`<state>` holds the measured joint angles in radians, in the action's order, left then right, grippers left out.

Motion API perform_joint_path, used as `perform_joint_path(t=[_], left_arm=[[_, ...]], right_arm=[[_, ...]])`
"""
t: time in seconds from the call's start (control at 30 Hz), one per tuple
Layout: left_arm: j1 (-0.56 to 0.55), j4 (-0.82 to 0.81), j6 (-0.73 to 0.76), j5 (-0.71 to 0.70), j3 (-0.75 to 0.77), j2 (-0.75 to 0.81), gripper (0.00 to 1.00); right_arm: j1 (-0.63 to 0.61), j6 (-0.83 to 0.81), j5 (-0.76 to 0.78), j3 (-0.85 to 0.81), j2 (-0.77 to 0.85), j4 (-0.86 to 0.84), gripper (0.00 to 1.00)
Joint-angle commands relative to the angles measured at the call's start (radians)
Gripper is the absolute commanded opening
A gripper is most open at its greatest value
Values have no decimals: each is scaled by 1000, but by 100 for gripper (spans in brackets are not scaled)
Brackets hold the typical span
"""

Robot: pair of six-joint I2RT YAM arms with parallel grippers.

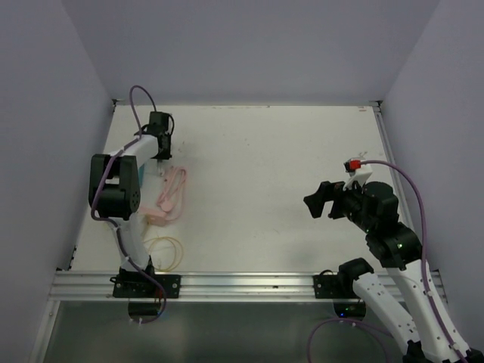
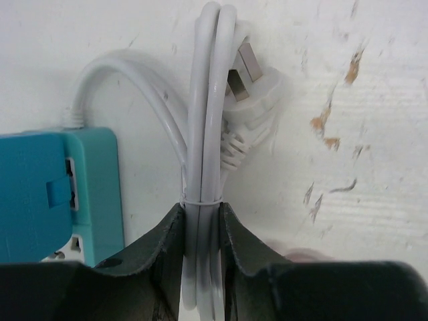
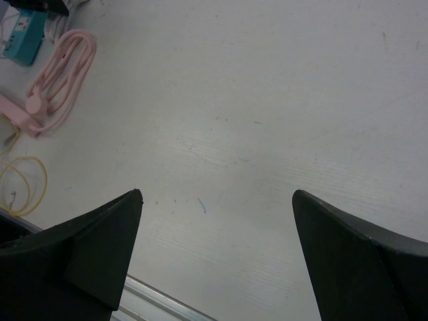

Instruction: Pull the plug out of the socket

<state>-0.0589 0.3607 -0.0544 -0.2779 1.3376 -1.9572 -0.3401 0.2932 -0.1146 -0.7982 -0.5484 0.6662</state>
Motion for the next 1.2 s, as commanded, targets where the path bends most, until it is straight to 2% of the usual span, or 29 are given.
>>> perform_joint_path(t=[0.0, 0.13, 0.23, 0.47, 0.7, 1.0, 1.17], left_arm=[[2, -65, 48, 71, 124, -42, 0], [-42, -66, 126, 103, 239, -112, 0], [-90, -45, 125, 128, 343, -150, 0], [-289, -34, 148, 140, 449, -164, 0], [-441, 17, 97, 160, 416, -152, 0], [-669, 44, -19, 213, 224, -66, 0], [-846, 41, -41, 221, 92, 1, 0]], right_arm=[[-4, -20, 20, -27, -13, -13, 99], [-4, -20, 18, -39, -19, 6, 99], [-4, -19, 10, -42, -22, 15, 99], [-2, -17, 9, -64, -50, 33, 99], [-2, -5, 0, -82, -56, 42, 99], [-2, 15, 23, -84, -21, 53, 99], [-4, 14, 61, -84, 10, 53, 99]])
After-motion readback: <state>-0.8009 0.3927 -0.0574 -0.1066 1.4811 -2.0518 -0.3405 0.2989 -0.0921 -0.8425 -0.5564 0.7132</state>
